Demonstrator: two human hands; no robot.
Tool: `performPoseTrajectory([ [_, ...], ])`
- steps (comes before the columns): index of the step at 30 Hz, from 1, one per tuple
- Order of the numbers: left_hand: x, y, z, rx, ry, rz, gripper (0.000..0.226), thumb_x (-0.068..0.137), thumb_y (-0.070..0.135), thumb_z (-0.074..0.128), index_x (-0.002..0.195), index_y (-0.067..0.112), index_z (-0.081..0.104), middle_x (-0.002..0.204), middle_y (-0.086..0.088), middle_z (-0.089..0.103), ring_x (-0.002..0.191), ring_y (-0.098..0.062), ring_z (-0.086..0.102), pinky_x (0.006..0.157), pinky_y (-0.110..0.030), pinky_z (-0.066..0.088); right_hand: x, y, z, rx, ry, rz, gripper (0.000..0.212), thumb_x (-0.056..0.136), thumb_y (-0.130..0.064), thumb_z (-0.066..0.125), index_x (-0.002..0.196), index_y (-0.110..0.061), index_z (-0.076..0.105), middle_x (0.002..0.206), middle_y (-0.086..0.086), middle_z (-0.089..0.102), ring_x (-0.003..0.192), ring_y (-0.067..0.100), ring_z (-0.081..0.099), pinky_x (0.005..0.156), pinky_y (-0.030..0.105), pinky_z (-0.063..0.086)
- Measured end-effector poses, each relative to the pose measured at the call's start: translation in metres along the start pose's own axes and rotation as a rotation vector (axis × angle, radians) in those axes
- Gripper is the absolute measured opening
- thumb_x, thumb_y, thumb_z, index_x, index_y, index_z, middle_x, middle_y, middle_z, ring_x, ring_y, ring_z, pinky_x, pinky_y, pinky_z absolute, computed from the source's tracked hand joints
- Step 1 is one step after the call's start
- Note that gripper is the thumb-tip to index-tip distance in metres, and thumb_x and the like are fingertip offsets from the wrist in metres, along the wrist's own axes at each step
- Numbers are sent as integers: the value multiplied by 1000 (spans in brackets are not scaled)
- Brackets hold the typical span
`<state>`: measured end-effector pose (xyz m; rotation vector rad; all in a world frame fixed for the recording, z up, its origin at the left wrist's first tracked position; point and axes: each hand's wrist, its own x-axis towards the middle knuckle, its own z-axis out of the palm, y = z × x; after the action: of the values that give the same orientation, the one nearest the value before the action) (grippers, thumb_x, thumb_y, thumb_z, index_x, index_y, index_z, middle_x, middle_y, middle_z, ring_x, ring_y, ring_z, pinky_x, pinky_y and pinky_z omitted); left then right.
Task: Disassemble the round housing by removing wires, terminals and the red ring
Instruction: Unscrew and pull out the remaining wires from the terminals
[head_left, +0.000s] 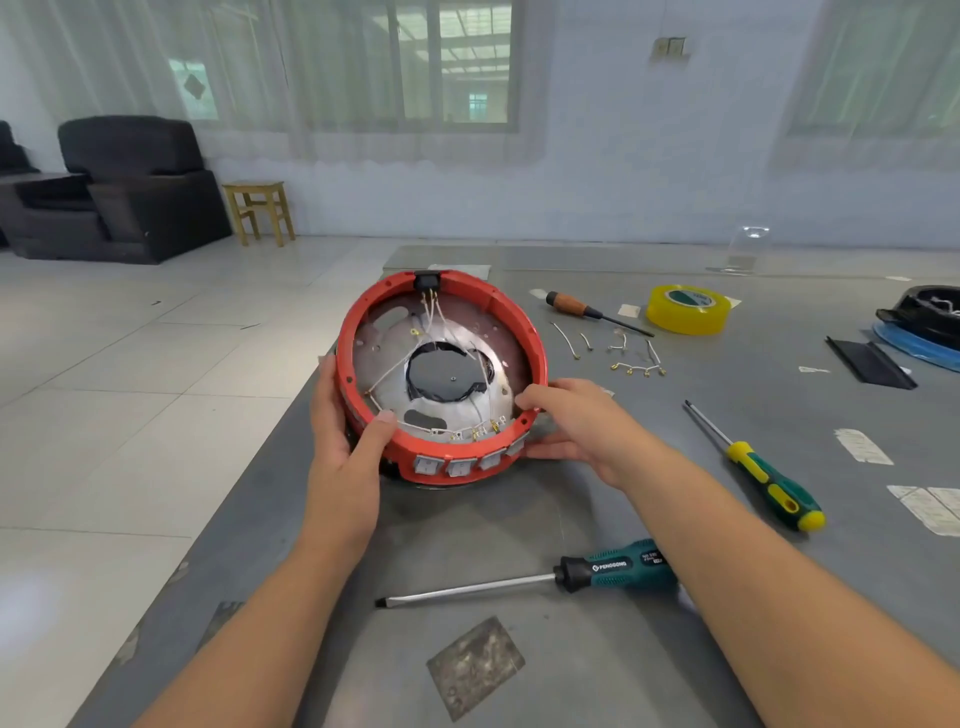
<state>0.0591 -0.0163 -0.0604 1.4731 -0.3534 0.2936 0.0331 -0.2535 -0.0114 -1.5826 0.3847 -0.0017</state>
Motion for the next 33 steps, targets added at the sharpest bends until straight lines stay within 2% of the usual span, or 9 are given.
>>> performPoseTrajectory([
  [3,-2,7,2,39,-10,28,73,99,41,57,153,67,15,164,42,4,146,22,15,109,-2,25,-2,-1,5,84,-6,-44,16,86,-2,63,102,0,63,92,21,68,79,35,76,65,40,64],
  [5,-5,11,6,64,-2,4,71,99,53,60,145,77,10,163,42,-5,152,13,9,120,-17,19,-1,0,8,122,49,-73,17,84,3,61,100,-3,59,84,15,65,69,32,73,63,40,63],
  [7,-10,13,10,-103,39,-125,85,88,56,68,148,72,11,160,44,10,152,-8,34,124,-41,32,1,1,11,163,94,-94,19,83,6,61,100,-4,59,78,11,66,65,31,72,62,40,62],
  [9,-12,11,14,-341,26,-285,98,81,47,81,155,60,17,165,22,32,138,-19,56,112,-55,47,1,1,13,215,109,-101,19,84,5,61,101,-3,60,79,12,67,65,31,73,62,39,62],
  [12,-17,9,20,-441,-24,-392,87,78,24,88,148,38,40,140,-1,66,123,-24,69,104,-52,53,0,3,19,283,99,-85,20,84,6,61,101,-4,59,86,15,67,68,31,71,64,39,62],
  [16,-18,7,24,-505,-43,-435,73,85,-4,75,148,13,41,136,-14,68,121,-29,69,95,-36,60,-2,6,30,360,36,-57,24,83,7,59,104,-4,57,88,16,63,78,33,63,75,45,64],
  [19,-18,4,23,-476,-87,-389,81,85,-18,69,152,14,37,141,-15,65,127,-30,65,102,-38,56,-4,4,33,396,1,-48,22,85,6,60,106,-2,58,89,17,62,76,31,66,73,40,64],
  [26,-17,3,19,-612,25,-450,89,70,-4,83,141,21,37,144,-10,60,122,-30,68,97,-51,58,-9,10,42,411,-66,-26,14,93,5,57,105,-1,58,82,16,64,84,34,70,86,50,62],
  [33,-15,-3,17,-616,-49,-498,71,85,-9,75,139,18,38,132,-25,67,114,-43,71,99,-59,56,-12,11,46,413,-61,4,13,94,6,57,107,2,58,83,16,68,85,31,73,81,44,64],
])
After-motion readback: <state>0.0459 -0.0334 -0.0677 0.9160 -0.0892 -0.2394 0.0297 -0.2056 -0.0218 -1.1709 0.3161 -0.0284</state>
